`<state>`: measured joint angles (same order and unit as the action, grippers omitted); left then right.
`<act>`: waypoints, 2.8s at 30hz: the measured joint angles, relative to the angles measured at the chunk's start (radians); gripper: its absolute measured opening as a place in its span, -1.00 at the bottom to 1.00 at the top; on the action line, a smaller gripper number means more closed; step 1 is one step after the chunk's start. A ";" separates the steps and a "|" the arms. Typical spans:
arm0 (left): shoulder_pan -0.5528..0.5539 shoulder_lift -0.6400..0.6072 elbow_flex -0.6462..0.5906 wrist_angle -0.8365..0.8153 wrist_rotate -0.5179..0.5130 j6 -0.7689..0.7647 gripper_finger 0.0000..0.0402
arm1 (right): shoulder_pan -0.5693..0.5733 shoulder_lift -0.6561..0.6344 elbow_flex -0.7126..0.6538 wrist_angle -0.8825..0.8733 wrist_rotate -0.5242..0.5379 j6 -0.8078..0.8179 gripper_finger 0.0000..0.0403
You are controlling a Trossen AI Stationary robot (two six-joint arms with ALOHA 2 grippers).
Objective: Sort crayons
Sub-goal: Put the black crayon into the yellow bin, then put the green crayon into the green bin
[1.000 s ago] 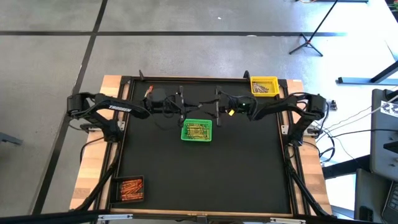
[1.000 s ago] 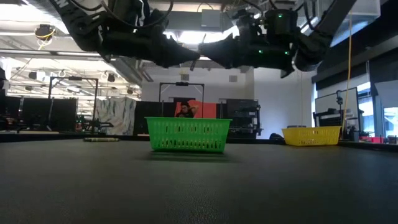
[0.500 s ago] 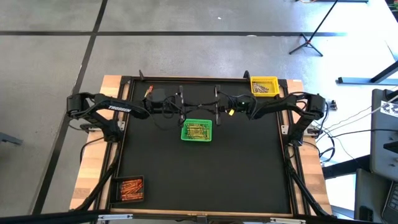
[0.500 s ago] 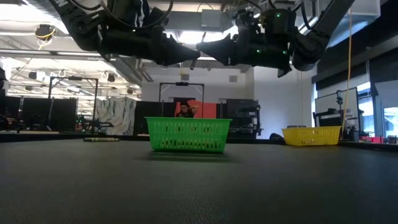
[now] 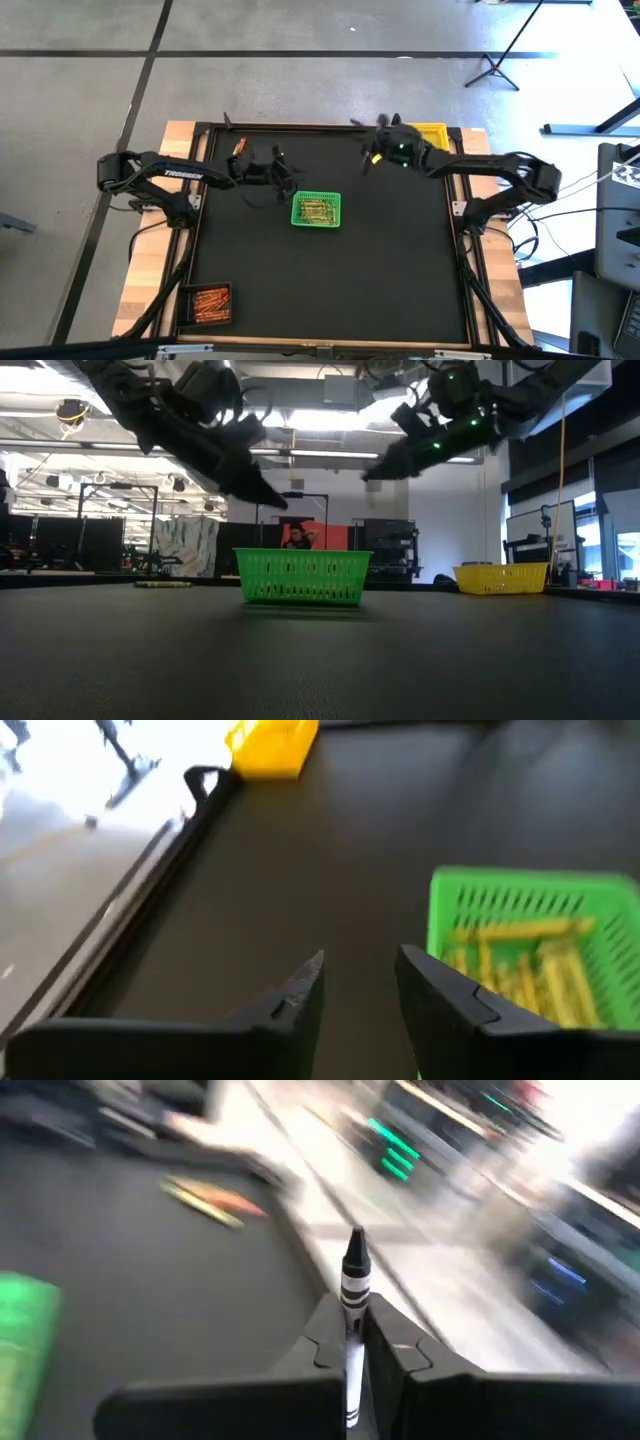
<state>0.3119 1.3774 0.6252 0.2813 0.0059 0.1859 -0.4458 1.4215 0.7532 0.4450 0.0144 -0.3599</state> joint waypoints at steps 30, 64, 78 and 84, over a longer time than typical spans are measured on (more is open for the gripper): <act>-0.001 -0.003 0.000 -0.116 -0.070 0.018 -0.45 | -0.401 0.080 -0.001 -0.574 0.526 0.225 -0.56; 0.573 -0.046 -0.001 -0.619 -0.025 -0.260 -0.45 | -0.196 0.028 -0.072 0.008 -0.251 0.168 0.15; 0.649 0.079 0.043 -0.664 -0.015 -0.212 -0.45 | -0.180 0.030 -0.072 -0.106 -0.250 0.145 0.15; 0.667 0.119 0.043 -0.635 -0.040 -0.183 -0.45 | -0.181 0.030 -0.072 -0.106 -0.250 0.145 0.15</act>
<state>0.9790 1.4961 0.6682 -0.3539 -0.0344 0.0029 -0.6266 1.4517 0.6815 0.3389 -0.2359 -0.2150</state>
